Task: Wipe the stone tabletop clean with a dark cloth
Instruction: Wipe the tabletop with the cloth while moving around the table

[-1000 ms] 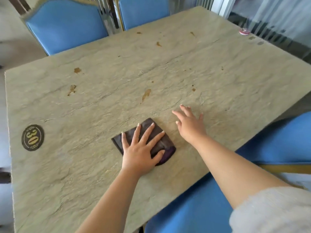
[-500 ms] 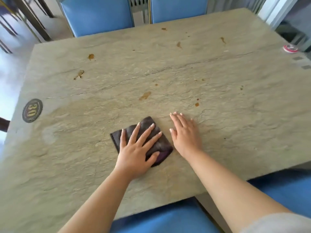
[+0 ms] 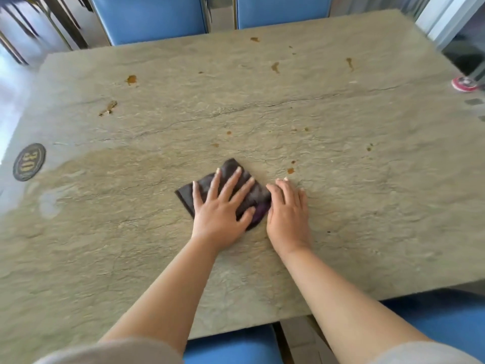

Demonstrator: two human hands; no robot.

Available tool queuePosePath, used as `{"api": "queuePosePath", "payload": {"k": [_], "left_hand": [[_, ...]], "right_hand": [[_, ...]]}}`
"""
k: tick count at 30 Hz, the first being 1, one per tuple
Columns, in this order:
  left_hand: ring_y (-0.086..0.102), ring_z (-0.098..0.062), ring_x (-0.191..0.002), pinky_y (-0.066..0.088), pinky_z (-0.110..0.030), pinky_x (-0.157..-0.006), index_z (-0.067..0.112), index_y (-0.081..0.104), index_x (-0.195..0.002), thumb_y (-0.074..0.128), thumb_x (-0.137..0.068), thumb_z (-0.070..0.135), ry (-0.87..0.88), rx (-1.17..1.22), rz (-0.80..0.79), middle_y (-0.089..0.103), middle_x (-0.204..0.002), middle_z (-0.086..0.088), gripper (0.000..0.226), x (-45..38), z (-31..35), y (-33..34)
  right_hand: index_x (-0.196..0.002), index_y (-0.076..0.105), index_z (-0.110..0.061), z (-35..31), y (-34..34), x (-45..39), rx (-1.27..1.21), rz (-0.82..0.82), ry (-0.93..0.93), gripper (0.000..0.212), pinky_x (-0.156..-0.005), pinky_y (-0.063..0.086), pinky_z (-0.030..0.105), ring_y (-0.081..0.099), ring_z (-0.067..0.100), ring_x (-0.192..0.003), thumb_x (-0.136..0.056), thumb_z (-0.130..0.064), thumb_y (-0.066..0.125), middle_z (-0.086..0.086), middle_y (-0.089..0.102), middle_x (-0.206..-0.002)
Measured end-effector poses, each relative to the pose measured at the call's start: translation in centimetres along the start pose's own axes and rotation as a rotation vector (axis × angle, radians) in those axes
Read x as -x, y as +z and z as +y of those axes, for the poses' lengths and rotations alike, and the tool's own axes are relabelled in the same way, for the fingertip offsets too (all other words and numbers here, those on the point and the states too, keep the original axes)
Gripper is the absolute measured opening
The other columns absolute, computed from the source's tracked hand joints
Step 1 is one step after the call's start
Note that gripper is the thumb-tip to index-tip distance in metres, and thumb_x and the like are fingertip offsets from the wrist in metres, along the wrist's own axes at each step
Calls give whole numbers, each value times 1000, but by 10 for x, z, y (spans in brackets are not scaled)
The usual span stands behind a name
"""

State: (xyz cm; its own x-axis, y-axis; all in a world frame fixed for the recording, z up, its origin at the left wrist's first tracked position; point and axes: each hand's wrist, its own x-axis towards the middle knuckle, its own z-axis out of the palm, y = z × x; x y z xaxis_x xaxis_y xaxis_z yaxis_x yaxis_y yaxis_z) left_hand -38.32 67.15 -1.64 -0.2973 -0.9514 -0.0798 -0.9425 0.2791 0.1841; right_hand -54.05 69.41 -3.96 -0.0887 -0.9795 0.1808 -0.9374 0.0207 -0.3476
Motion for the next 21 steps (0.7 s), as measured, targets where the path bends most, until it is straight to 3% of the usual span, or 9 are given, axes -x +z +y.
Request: {"api": "queuePosePath", "payload": {"k": [5,8,12,14,16,17,21], "left_hand": [[-14,-15,-149,-6,-63,-115,57,2,-147,25,-90,69,131,-51,-71,-5,-160,24,63,60,-16,2],[-11,-6,-148,-10,-59,-116,56,10,-147,23,-90,70,105,129,-83,2,-160,26,61,56,-17,-8],[-8,-1,-148,-16,-51,-117,46,22,-149,21,-95,61,-156,261,86,9,-161,20,56,64,-32,-12],[-8,-2,-148,-18,-49,-116,45,23,-149,19,-98,57,-338,261,116,7,-161,18,53,73,-46,-10],[-9,0,-147,-18,-48,-117,42,20,-151,18,-97,58,-457,277,84,7,-161,19,56,81,-58,-8],[-11,3,-146,-19,-46,-117,41,16,-152,17,-97,60,-469,281,53,4,-161,22,58,85,-62,-7],[-13,11,-142,-22,-39,-116,41,3,-153,12,-101,54,-456,473,-32,-2,-158,28,55,85,-76,-10]], "right_hand": [[-129,54,-13,-2,-1,0,-16,-12,-6,52,-116,21,51,34,27,-139,-80,2,50,8,48,-139],[-132,52,-14,-2,-6,2,-45,-52,12,49,-119,14,47,28,23,-142,-85,-1,48,6,45,-143],[-126,57,-12,-25,-16,10,-76,9,57,40,-114,20,56,35,28,-138,-87,-13,51,9,49,-138],[-129,56,-17,-52,-14,25,-113,-32,-138,43,-111,24,57,36,31,-136,-88,-26,49,11,49,-138],[-142,38,-34,-72,-3,40,-1,-232,-398,52,-114,15,57,21,30,-144,-91,-46,36,9,32,-153],[-146,26,-42,-76,2,40,84,-296,-431,56,-115,7,58,10,29,-147,-91,-54,29,6,19,-158],[-148,2,-48,-88,10,10,217,-388,-143,64,-113,-10,59,-17,29,-146,-89,-64,22,1,-10,-161]]}}
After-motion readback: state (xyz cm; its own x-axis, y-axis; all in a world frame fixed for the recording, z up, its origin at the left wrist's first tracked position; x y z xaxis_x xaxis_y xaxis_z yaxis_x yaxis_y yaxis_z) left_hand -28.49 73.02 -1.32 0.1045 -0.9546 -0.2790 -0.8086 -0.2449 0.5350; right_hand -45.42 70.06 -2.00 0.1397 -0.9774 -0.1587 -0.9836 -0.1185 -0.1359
